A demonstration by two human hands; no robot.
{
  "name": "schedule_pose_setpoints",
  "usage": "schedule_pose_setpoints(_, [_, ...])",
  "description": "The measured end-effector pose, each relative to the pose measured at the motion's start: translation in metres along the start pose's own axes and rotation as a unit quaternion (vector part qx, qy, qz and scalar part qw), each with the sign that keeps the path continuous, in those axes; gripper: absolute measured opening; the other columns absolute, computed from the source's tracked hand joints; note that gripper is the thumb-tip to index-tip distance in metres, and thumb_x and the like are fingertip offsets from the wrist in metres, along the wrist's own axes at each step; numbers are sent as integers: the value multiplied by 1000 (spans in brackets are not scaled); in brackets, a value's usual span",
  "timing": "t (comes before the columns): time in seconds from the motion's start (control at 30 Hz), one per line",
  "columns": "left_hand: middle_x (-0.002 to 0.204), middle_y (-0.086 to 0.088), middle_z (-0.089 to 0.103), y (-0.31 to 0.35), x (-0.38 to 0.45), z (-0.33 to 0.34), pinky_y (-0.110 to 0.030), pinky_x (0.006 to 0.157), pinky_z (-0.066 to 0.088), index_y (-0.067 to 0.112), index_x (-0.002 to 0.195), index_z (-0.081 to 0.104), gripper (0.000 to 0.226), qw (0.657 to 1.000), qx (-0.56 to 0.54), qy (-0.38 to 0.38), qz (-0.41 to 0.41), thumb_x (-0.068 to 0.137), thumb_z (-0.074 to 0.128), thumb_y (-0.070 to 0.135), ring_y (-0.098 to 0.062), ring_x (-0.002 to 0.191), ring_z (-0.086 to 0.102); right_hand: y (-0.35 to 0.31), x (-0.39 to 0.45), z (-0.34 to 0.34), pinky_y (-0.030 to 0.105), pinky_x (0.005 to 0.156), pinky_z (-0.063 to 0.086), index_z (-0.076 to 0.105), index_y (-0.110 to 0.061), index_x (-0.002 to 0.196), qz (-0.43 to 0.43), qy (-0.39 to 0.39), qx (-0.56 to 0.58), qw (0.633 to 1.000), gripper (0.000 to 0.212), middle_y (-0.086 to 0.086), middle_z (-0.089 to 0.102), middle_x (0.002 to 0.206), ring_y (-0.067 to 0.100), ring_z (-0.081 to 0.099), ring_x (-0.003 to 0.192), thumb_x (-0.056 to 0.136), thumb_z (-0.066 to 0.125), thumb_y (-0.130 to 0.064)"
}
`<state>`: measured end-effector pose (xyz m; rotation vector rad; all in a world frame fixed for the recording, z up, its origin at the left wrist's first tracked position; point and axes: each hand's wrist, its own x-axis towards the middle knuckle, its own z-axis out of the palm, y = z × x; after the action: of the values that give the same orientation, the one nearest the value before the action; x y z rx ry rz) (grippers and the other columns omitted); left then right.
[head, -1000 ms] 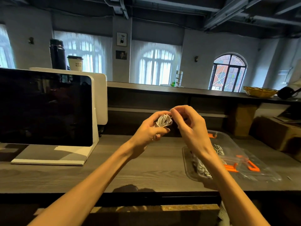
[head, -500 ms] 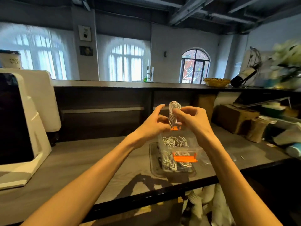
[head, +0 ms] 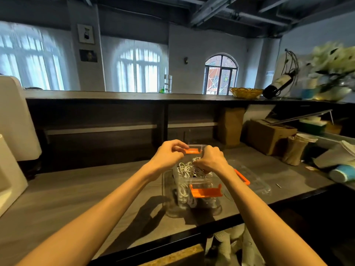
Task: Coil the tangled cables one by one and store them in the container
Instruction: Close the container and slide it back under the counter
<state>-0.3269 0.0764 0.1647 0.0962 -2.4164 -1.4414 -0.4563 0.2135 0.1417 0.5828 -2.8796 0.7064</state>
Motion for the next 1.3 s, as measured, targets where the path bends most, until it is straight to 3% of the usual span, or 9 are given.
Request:
schedule_pose_setpoints(0.23, [108,-2,67,3,5,9,-28,82,52,17,112,69,30,1000,1,-7,12,95,54,-2,-15,105,62,16,10,-12,46,69,64,73,-15,75,-23,34,78,996,29,6,73,76,24,73,71,81,77,-43])
schedule_pose_setpoints(0.4, [108,-3,68,15,0,31,-25,79,52,14,112,69,30,999,-12,-37,25,95,53,-5,-11,101,64,40,-16,-38,44,71,64,74,-20,77,-37,79,112,990,26,-2,73,67,15,73,66,89,71,-42])
schedule_pose_setpoints(0.57, [109,-1,70,12,-8,57,-28,87,57,20,106,71,32,995,4,-64,70,93,57,-5,-13,105,67,98,-45,-42,41,77,61,74,-28,83,12,139,117,983,15,-7,75,83,18,71,83,86,63,-38])
schedule_pose_setpoints(0.7, [109,4,71,5,-14,68,-29,89,58,22,116,70,26,979,134,-104,110,90,71,18,-5,100,66,135,-62,-9,43,80,59,78,-22,97,-18,-22,25,999,24,1,76,99,23,70,95,86,67,-40])
schedule_pose_setpoints(0.8, [117,4,71,-2,-20,71,-30,89,57,26,125,67,34,957,244,-99,125,92,71,28,-7,101,67,150,-73,17,38,87,54,69,-14,119,-28,-61,-20,998,47,5,64,127,24,62,114,83,74,-44])
schedule_pose_setpoints(0.9, [117,4,74,-5,-23,69,-39,93,58,26,127,69,35,942,297,-86,130,92,71,30,-10,105,69,157,-76,36,37,82,50,61,-13,116,-23,-22,-44,999,45,6,54,128,27,57,114,85,73,-43])
schedule_pose_setpoints(1.0, [115,2,75,-1,-26,66,-38,93,58,23,126,70,35,941,305,-82,124,92,73,30,-9,102,70,153,-75,40,41,85,55,67,-12,109,-14,28,-45,998,28,10,55,130,30,61,111,90,71,-32])
schedule_pose_setpoints(1.17, [109,4,77,-5,-33,59,-38,93,58,29,123,72,35,938,328,-58,100,90,74,38,-8,99,71,143,-74,43,36,77,54,67,-10,98,-38,66,-14,997,15,11,47,146,29,60,113,88,69,-21])
schedule_pose_setpoints(1.3, [113,3,75,-7,-39,51,-41,93,58,27,122,72,34,939,329,-52,80,89,75,35,-10,101,71,121,-71,23,33,91,50,65,-14,121,-60,113,49,991,31,7,58,134,23,52,117,90,64,-16])
